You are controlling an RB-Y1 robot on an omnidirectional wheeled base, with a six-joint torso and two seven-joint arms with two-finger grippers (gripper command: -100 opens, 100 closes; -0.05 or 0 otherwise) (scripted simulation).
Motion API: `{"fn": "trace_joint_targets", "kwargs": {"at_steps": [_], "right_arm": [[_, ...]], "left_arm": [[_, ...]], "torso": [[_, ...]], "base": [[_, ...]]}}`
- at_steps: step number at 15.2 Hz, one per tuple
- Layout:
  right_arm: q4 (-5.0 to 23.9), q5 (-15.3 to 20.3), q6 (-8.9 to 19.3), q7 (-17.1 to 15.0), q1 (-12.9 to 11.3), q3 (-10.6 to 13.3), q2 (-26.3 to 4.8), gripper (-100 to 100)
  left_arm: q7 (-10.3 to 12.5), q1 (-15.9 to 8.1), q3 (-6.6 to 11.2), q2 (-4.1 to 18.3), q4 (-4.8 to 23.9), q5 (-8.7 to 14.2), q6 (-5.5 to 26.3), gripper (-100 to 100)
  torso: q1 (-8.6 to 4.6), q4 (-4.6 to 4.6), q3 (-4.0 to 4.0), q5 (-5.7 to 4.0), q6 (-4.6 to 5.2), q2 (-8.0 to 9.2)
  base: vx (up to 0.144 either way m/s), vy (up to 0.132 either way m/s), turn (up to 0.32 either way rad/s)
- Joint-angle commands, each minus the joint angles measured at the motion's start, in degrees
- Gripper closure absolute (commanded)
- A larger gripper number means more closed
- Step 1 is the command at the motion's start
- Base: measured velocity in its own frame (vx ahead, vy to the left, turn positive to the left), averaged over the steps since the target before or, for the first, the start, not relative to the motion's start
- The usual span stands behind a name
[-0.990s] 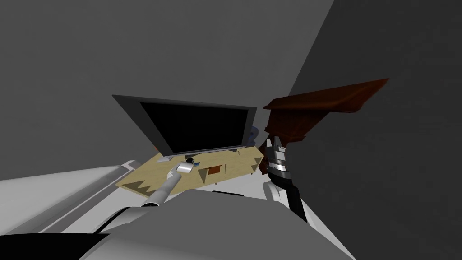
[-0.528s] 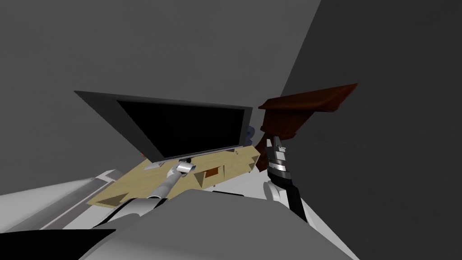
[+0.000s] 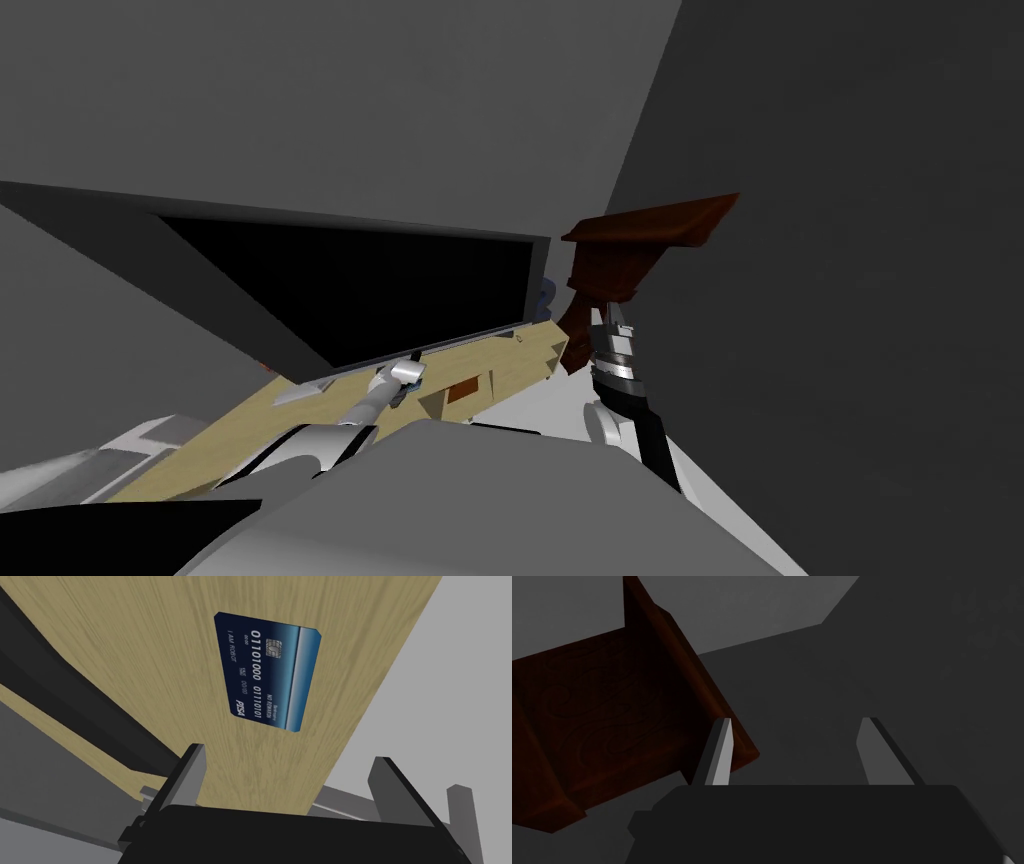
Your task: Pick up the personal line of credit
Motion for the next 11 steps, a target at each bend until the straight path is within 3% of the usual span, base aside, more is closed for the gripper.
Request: {"fn": "trace_joint_targets", "kwargs": {"at_steps": [1,11], "right_arm": [[0.0,0.0,0.0,0.0,0.0,0.0,0.0,0],[0.0,0.0,0.0,0.0,0.0,0.0,0.0,0]], "left_arm": [[0.7,-1.1,-0.18,0.1,2.9,-0.4,1.6,-100],[2.3,-4.3,-0.65,1.4,11.8,-1.0,8.0,-100]], "torso": [[0.0,0.0,0.0,0.0,0.0,0.0],[-0.02,0.0,0.0,0.0,-0.02,0.01]], "base": [[0.039,0.034,-0.186],[0.031,0.028,-0.14]]}}
